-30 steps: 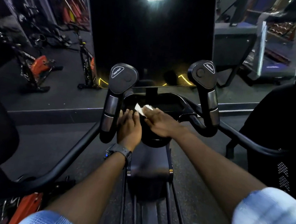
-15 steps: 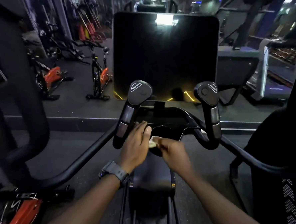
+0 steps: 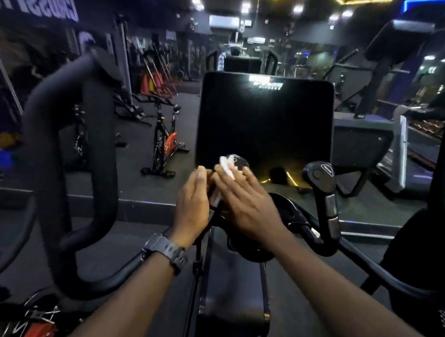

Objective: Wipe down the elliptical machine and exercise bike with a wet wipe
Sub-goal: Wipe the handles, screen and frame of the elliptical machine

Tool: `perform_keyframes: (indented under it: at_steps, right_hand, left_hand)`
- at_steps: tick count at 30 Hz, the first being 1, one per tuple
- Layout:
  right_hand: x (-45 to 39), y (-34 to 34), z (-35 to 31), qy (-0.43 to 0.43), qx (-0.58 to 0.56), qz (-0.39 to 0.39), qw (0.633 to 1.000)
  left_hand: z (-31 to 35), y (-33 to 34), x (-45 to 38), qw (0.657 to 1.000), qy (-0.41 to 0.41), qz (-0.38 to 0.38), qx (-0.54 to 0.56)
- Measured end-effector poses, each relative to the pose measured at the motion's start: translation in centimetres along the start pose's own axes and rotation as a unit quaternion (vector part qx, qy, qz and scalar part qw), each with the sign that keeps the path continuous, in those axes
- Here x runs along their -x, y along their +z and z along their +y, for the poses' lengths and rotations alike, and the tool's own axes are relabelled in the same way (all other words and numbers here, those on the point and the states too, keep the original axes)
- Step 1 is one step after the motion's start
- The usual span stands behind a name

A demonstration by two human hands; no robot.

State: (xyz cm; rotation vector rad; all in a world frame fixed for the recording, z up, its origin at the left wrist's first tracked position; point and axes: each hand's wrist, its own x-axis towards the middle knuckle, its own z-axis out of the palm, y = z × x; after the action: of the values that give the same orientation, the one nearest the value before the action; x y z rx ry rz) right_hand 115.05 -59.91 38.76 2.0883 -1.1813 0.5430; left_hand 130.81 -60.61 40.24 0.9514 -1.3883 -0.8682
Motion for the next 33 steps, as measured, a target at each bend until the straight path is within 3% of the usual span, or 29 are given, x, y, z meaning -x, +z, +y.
perform_keyframes:
  at_steps: [5,9,11,14,19,21,23,25,27,30,31,32,33]
  right_hand:
    - [-3.1,-1.9,1.1,0.139,-0.001,-0.017,0.99]
    - [0.6,-1.6,1.0,0.005,0.022,-0.059,0.998]
    - [1.2,-2.1,2.0,0.009,0.035,-0.049,0.998]
    - [-2.0,-2.4,0.9,0.11,-0.005,-0.039,0.993]
    - [-0.2,-1.4,-0.2,-0.033,-0.002,-0.064,0.997]
    - [0.2,-1.9,0.5,0.036,-0.054,-0.023,0.998]
    - [-1.8,-2.4,0.0,0.174,-0.17,0.003,0.97]
    - [-4.6,-2.3,-0.3,0.311,-0.311,0.027,0.898]
    - [-6.6,-2.5,-0.2,0.435,-0.466,0.062,0.768]
    - [-6.1,-2.1,-0.6,0.484,-0.751,0.087,0.44]
    - [-5.3,-1.5,-1.4,0.473,-0.797,0.092,0.364]
    - [-4.4,-0.6,-2.5,0.461,-0.821,0.097,0.323]
    - [-3.5,0.3,-3.6,0.461,-0.826,0.091,0.312]
  left_hand:
    - [0.5,-0.2,-0.1,0.998,-0.058,-0.024,0.028]
    - [1.3,-0.6,0.0,0.994,-0.073,-0.068,0.033]
    - [1.6,-0.9,0.2,0.994,-0.076,-0.07,0.04]
    - [1.8,-0.8,0.4,0.994,-0.078,-0.062,0.04]
    - [2.1,-1.3,0.4,0.99,-0.093,-0.086,0.055]
    - [2.2,-1.4,0.4,0.99,-0.097,-0.075,0.065]
    - [2.6,-1.3,0.3,0.991,-0.091,-0.077,0.054]
    - [2.7,-1.1,0.2,0.992,-0.085,-0.083,0.041]
    - [2.6,-1.0,0.0,0.992,-0.081,-0.09,0.034]
    - [3.0,-1.1,0.0,0.994,-0.062,-0.086,0.031]
    - [3.0,-1.0,-0.1,0.995,-0.052,-0.077,0.029]
    - [3.0,-0.9,-0.1,0.997,-0.044,-0.062,0.021]
    - [3.2,-0.9,-0.2,0.998,-0.034,-0.046,0.013]
